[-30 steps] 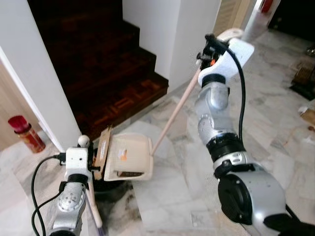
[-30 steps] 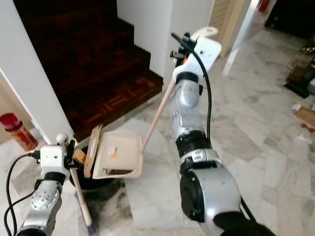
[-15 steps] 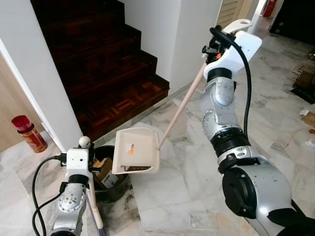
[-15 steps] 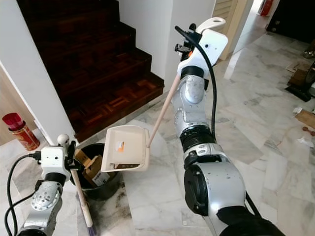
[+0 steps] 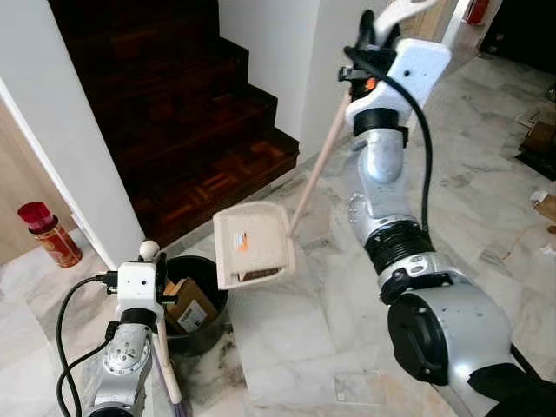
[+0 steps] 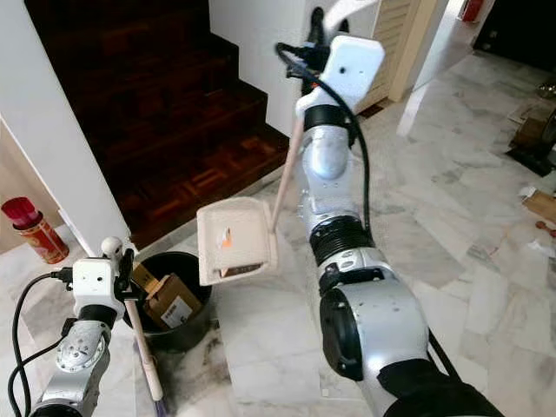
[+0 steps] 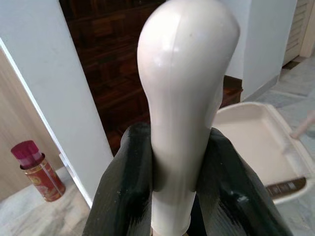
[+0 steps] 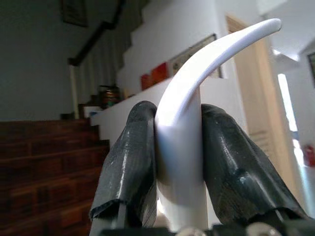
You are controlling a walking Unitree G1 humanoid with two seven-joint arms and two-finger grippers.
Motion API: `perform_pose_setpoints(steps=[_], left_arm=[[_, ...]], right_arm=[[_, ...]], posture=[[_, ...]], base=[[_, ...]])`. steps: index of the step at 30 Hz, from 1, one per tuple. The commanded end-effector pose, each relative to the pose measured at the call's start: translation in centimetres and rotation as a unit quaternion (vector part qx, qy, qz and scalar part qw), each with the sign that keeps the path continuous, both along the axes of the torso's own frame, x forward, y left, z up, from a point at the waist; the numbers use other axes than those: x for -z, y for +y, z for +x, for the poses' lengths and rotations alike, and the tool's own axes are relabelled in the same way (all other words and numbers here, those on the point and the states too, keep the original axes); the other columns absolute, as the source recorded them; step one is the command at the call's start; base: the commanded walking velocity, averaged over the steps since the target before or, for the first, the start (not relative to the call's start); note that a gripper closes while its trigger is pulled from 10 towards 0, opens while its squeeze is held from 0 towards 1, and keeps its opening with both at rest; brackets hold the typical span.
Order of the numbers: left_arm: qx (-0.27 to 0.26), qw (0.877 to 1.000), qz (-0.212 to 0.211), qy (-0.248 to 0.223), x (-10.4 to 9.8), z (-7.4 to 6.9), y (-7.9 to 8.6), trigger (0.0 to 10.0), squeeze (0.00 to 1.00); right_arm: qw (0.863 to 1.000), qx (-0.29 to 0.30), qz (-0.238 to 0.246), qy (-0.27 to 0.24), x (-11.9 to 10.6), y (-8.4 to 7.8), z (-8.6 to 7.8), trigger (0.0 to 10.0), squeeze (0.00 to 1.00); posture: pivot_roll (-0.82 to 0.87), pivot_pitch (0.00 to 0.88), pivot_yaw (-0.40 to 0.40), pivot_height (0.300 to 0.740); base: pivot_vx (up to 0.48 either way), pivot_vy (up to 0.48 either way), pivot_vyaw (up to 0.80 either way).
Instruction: Sweep floor
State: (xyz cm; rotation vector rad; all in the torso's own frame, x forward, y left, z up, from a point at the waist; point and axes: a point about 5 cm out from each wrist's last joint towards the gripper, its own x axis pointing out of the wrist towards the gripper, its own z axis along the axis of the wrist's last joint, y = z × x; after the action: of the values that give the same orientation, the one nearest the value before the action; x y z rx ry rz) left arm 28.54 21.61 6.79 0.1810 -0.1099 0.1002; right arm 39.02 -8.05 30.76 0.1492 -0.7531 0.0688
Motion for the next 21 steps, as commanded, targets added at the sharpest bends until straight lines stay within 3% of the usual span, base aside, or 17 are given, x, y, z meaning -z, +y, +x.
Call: perform_pose_setpoints(steps=[1,6,21], left_arm=[[0.008,1.0,0.004,-0.013,-0.4,0.1,-0.3,10.0,0.0],[0.008,1.0,0.006,-0.014,-0.4,0.0,-0.3,10.0,0.0],[0.008,1.0,0.004,-0.016,-0.4,-0.1,-0.3,10.0,0.0]], right_arm=[[0.998,-0.008,0.01,-0.064,-2.7,0.5,-0.9,10.0,0.0],[0.992,-0.038,0.01,-0.122,-3.3,2.1,-2.3,10.0,0.0],[0.979,-0.091,0.02,-0.183,-2.9,4.3,-4.8,10.0,0.0]], posture=[[0.08,0.045,-0.067,0.74],[0.08,0.048,-0.072,0.74],[0.08,0.047,-0.074,0.74]], base=[[0.0,0.0,0.0],[0.0,0.0,0.0],[0.0,0.0,0.0]])
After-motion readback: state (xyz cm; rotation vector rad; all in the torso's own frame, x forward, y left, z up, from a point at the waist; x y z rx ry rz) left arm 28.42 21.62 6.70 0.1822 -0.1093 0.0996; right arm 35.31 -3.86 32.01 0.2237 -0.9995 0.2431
